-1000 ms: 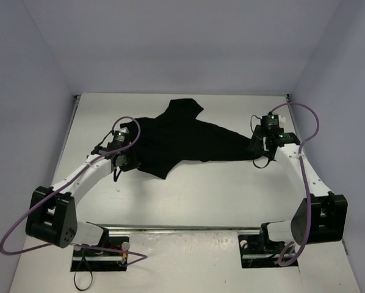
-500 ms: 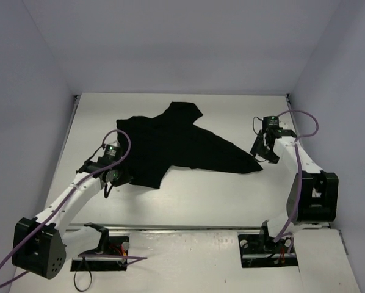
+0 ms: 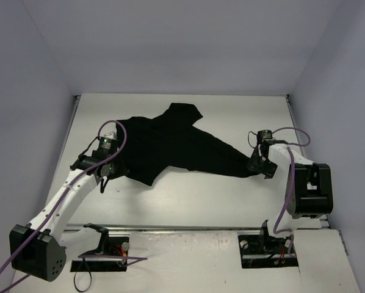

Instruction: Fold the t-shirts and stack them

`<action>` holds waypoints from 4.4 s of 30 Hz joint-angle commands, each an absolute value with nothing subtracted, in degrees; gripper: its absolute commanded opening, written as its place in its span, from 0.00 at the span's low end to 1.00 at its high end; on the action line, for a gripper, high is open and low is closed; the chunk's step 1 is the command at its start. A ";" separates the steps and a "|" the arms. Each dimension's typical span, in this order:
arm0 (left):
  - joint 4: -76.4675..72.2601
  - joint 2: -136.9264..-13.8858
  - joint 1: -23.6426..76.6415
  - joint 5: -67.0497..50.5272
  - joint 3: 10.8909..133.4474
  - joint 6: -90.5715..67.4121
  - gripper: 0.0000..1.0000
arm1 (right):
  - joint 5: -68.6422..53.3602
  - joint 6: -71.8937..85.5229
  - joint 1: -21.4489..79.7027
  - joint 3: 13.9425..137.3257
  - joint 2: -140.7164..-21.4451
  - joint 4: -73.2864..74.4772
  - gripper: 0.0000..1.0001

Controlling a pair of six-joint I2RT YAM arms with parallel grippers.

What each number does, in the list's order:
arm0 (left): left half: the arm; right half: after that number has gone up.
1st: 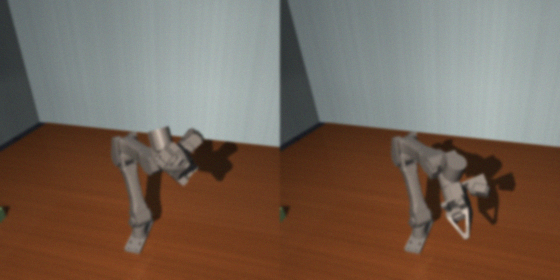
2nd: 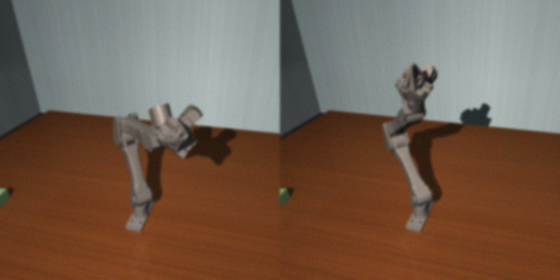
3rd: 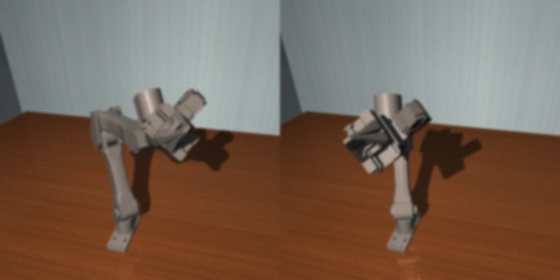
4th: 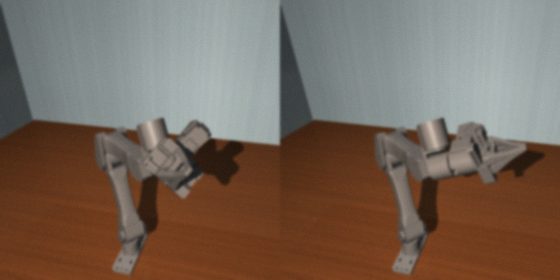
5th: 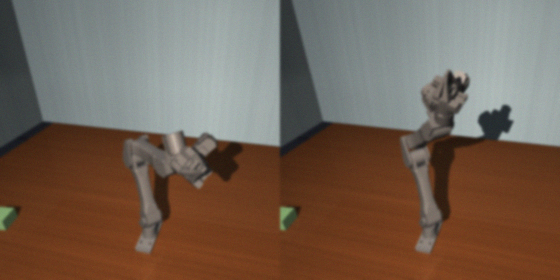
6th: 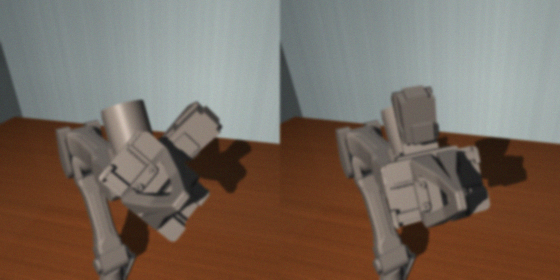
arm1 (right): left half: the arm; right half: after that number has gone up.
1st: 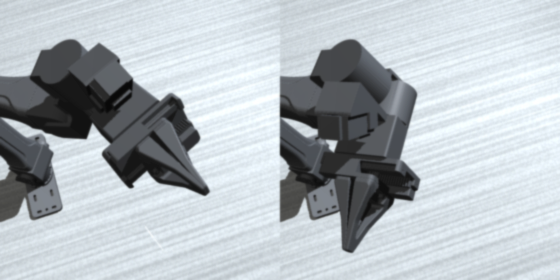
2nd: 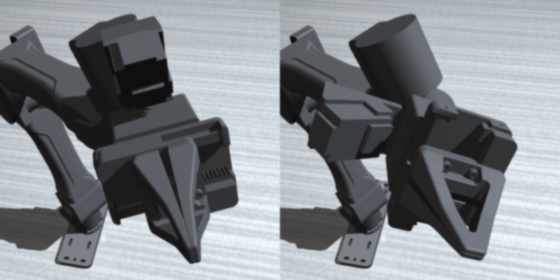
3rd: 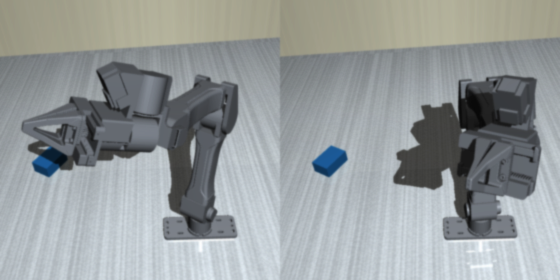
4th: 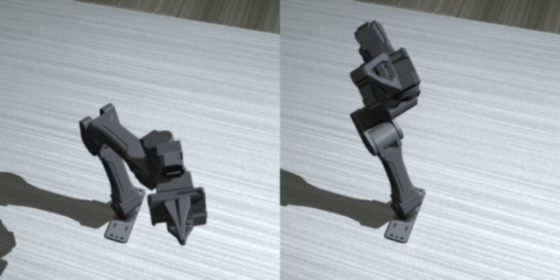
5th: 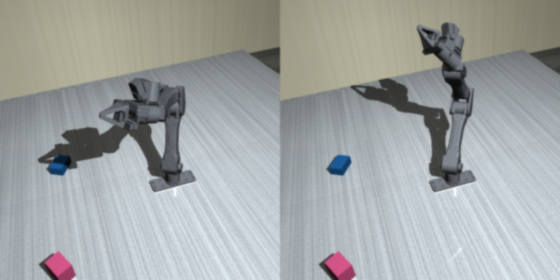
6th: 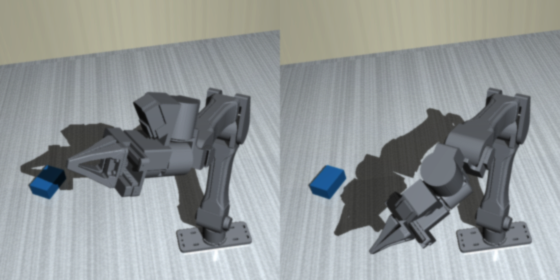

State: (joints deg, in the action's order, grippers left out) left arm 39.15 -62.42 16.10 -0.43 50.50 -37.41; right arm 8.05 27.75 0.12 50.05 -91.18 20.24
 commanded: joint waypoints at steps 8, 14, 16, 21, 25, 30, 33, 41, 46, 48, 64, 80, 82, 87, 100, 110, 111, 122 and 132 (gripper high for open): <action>39.81 -62.21 15.58 0.00 52.74 -35.14 0.00 | 5.07 28.61 0.26 47.26 -94.17 13.04 0.58; 40.28 -61.23 15.56 0.00 52.65 -35.03 0.00 | 5.16 26.52 0.26 47.42 -91.81 12.48 0.58; 40.50 -60.86 15.56 0.00 52.65 -34.91 0.00 | 5.08 26.51 0.26 47.30 -89.50 12.55 0.57; 40.65 -60.51 15.56 0.00 52.47 -34.85 0.00 | 7.15 26.85 0.26 47.15 -81.99 12.57 0.57; 40.69 -60.76 15.56 0.00 52.30 -34.98 0.00 | 4.79 25.42 0.18 48.93 -83.15 12.57 0.58; 40.62 -60.75 15.56 0.00 52.47 -34.89 0.00 | 2.81 25.45 0.26 49.08 -87.53 12.48 0.58; 40.61 -60.73 15.63 0.00 52.47 -35.05 0.00 | 3.73 25.82 0.26 48.25 -88.82 12.18 0.58; 40.71 -60.65 15.56 0.00 52.69 -34.81 0.00 | 3.23 25.64 0.20 45.21 -93.45 9.47 0.59; 41.22 -60.64 15.47 -1.23 53.44 -34.66 0.00 | 3.34 26.46 0.18 43.92 -94.80 9.23 0.52; 41.39 -60.56 15.47 -1.23 53.78 -34.54 0.00 | 3.25 26.63 0.18 43.95 -94.75 9.40 0.43; 42.72 -59.77 13.00 -4.66 76.86 -29.74 0.00 | 8.60 22.38 3.69 63.52 -76.65 20.87 0.00; 35.21 -61.29 12.63 -5.93 118.51 -26.51 0.00 | -4.26 16.39 3.96 112.21 -72.50 25.93 0.00; 35.07 -61.51 12.57 -8.30 122.78 -26.29 0.00 | -6.01 15.99 4.03 114.86 -71.97 25.93 0.00; 35.10 -60.62 12.66 -10.55 126.95 -27.02 0.00 | -7.29 16.45 4.04 117.81 -69.48 25.96 0.00; 39.05 -68.04 12.66 -6.46 127.69 -25.69 0.00 | -9.60 17.27 3.96 119.14 -75.11 25.95 0.00; 38.82 -93.21 11.11 -11.11 147.20 -25.57 0.00 | -7.15 13.23 3.93 141.88 -99.71 25.53 0.00; 38.71 -95.68 10.44 -12.20 149.08 -26.32 0.00 | -6.69 12.86 3.88 145.23 -101.10 25.22 0.00; 14.03 -94.13 3.16 -32.61 154.36 -43.38 0.00 | -2.97 10.40 3.87 132.24 -87.30 0.65 0.00; 8.16 -65.40 3.09 -27.45 89.96 -36.33 0.00 | -4.07 3.51 4.39 83.99 -65.46 -1.41 0.00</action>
